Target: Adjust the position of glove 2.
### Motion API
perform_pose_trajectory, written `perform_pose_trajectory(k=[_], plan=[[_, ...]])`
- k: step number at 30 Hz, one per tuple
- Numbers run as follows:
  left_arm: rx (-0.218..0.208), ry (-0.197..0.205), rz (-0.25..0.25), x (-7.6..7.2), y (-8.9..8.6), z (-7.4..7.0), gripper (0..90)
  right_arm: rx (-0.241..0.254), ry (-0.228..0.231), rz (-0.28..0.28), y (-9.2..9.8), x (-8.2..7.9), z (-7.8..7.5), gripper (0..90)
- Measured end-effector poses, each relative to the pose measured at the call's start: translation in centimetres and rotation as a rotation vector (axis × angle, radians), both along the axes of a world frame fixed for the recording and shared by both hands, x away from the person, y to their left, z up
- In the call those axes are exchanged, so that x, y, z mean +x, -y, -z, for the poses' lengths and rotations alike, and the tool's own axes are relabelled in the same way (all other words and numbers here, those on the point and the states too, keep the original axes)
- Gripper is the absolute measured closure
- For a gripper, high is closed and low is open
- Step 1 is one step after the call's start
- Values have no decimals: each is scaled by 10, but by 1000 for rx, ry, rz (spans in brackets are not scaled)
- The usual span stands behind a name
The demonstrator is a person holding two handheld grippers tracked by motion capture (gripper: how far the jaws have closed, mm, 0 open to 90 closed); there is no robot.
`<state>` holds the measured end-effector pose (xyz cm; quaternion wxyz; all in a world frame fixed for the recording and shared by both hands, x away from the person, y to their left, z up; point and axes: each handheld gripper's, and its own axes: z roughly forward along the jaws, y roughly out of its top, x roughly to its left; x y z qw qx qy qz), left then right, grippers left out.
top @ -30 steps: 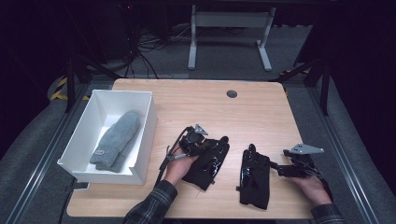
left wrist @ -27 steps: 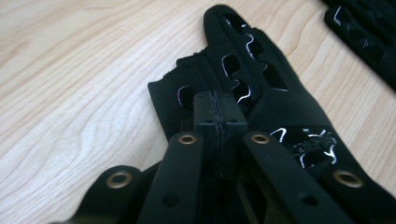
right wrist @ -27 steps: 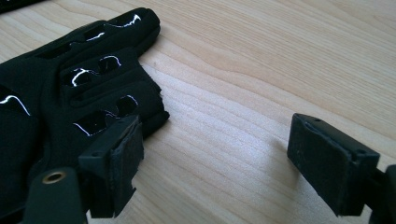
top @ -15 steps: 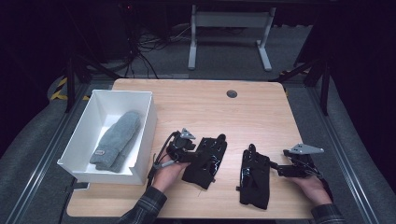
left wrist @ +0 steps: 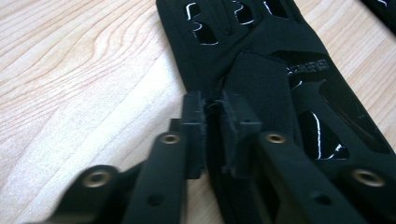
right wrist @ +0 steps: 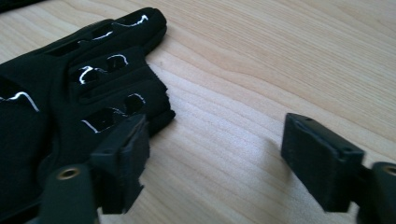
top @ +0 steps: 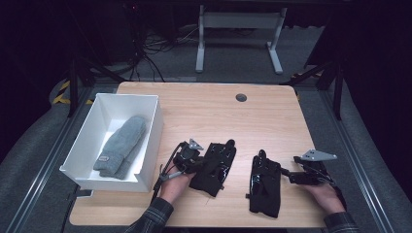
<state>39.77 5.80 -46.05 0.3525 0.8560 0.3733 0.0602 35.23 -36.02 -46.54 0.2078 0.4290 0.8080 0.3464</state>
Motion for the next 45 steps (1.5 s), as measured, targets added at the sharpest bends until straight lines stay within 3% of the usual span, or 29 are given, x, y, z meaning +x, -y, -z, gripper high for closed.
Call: perform_pose_trajectory(k=[1,3,5,11,12,15,18,34,41,45], plan=[[-8,0,-2,1,0,0,858,-6,2,-6,-1,-3,-4,351],[-14,-10,-7,1,-1,0,862,0,3,-9,-1,-4,-6,386],[-29,-19,-15,2,-2,-1,868,16,2,-28,-1,-9,-12,504],[-89,-34,-17,3,-11,-7,870,45,-21,-144,-9,-30,-21,879],[-100,-40,-21,3,-12,-8,870,50,-29,-161,-10,-33,-22,896],[-106,-41,-17,2,-12,-10,870,51,-68,-212,-15,-38,-19,898],[-121,-41,-14,2,-13,-11,870,19,-114,-273,-25,-42,-12,899],[-183,-54,8,-4,-17,-23,871,20,-118,-351,-69,-22,-12,899],[-197,-60,16,-10,-23,-28,871,17,-118,-361,-78,-19,-12,899],[-231,-64,21,-14,-26,-31,871,17,-118,-374,-83,-18,-11,899]])
